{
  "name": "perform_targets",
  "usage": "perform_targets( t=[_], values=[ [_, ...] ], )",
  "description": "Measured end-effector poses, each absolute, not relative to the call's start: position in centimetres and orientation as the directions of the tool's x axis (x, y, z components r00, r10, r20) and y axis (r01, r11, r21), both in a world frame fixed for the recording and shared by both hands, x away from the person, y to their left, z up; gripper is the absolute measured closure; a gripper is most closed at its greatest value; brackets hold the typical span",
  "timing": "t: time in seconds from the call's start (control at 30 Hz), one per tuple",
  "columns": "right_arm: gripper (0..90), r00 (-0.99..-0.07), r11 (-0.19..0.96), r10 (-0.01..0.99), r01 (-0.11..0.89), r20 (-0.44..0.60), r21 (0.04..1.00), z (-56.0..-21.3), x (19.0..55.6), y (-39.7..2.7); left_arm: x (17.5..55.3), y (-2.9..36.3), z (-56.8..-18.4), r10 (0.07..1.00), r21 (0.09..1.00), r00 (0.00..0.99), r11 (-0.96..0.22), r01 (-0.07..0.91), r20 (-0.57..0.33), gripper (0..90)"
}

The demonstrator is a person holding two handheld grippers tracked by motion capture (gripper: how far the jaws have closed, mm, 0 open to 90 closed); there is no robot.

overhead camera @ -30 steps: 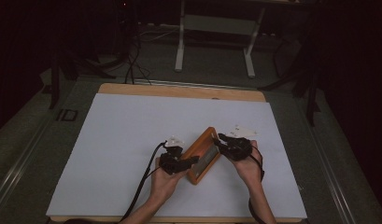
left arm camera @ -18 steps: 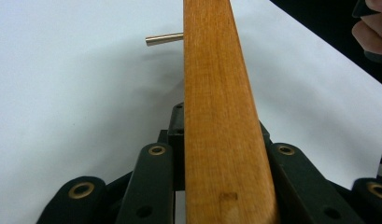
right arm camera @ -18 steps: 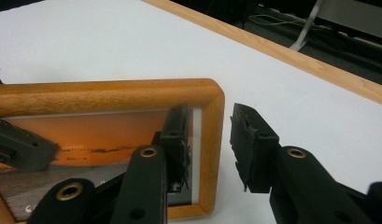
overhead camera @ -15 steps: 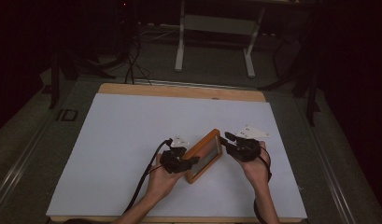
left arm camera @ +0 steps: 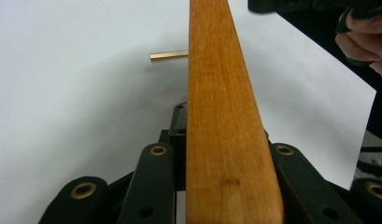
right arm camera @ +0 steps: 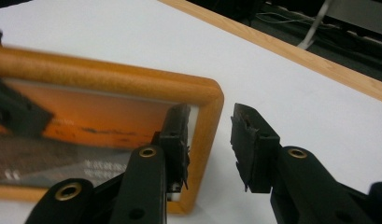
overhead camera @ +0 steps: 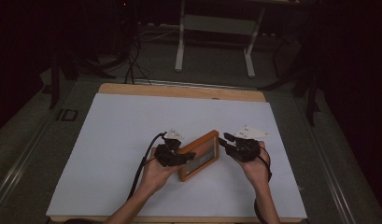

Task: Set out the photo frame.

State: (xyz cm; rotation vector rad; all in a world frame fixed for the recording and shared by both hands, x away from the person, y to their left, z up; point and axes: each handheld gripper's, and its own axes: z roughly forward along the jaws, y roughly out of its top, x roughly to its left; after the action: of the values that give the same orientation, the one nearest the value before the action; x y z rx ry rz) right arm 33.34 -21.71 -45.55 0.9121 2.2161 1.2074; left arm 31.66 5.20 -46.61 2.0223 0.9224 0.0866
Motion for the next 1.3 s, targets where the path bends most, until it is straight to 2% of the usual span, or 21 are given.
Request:
perform_targets(
  t=[0.23,0.3,0.33,0.47,0.67,0.77,0.87,1.0,1.17,1.3],
  values=[
    [64.7,-0.707,0.424,0.701,0.31,-0.092,0.851,-45.3,33.1,-21.0,32.1,6.0,-44.7,0.58,0.74,0.797,-0.458,0.492,-0.17,73.5],
    [64.7,-0.711,0.427,0.697,0.308,-0.093,0.85,-45.2,33.0,-20.9,32.1,6.0,-44.7,0.58,0.74,0.797,-0.458,0.492,-0.17,73.5],
    [64.4,-0.722,0.436,0.685,0.298,-0.099,0.849,-45.1,32.9,-20.7,32.5,6.3,-43.6,0.54,0.727,0.829,-0.508,0.462,-0.149,73.5],
    [64.1,-0.739,0.441,0.667,0.287,-0.096,0.85,-45.0,32.8,-20.4,32.9,6.7,-42.7,0.506,0.721,0.85,-0.533,0.442,-0.147,73.5],
    [61.4,-0.782,0.412,0.621,0.268,-0.053,0.871,-44.8,32.6,-20.1,33.5,7.2,-41.3,0.466,0.7,0.877,-0.588,0.406,-0.117,73.5],
    [54.2,-0.817,0.406,0.575,0.237,-0.045,0.882,-44.6,32.4,-19.7,33.7,7.4,-40.9,0.434,0.695,0.893,-0.605,0.389,-0.122,73.5],
    [51.1,-0.836,0.417,0.546,0.211,-0.059,0.884,-44.5,32.2,-19.5,33.7,7.3,-40.9,0.411,0.692,0.904,-0.618,0.373,-0.12,73.5],
    [41.7,-0.88,0.447,0.468,0.156,-0.082,0.881,-44.4,31.9,-18.6,33.5,6.6,-41.1,0.371,0.667,0.925,-0.669,0.327,-0.081,73.4],
    [37.6,-0.911,0.487,0.398,0.113,-0.105,0.866,-44.8,31.8,-17.8,33.4,6.2,-40.9,0.333,0.672,0.941,-0.684,0.284,-0.059,73.4],
    [36.8,-0.92,0.491,0.378,0.103,-0.105,0.865,-44.9,31.8,-17.7,33.1,5.9,-40.8,0.289,0.671,0.957,-0.704,0.233,-0.029,73.0]
  ],
)
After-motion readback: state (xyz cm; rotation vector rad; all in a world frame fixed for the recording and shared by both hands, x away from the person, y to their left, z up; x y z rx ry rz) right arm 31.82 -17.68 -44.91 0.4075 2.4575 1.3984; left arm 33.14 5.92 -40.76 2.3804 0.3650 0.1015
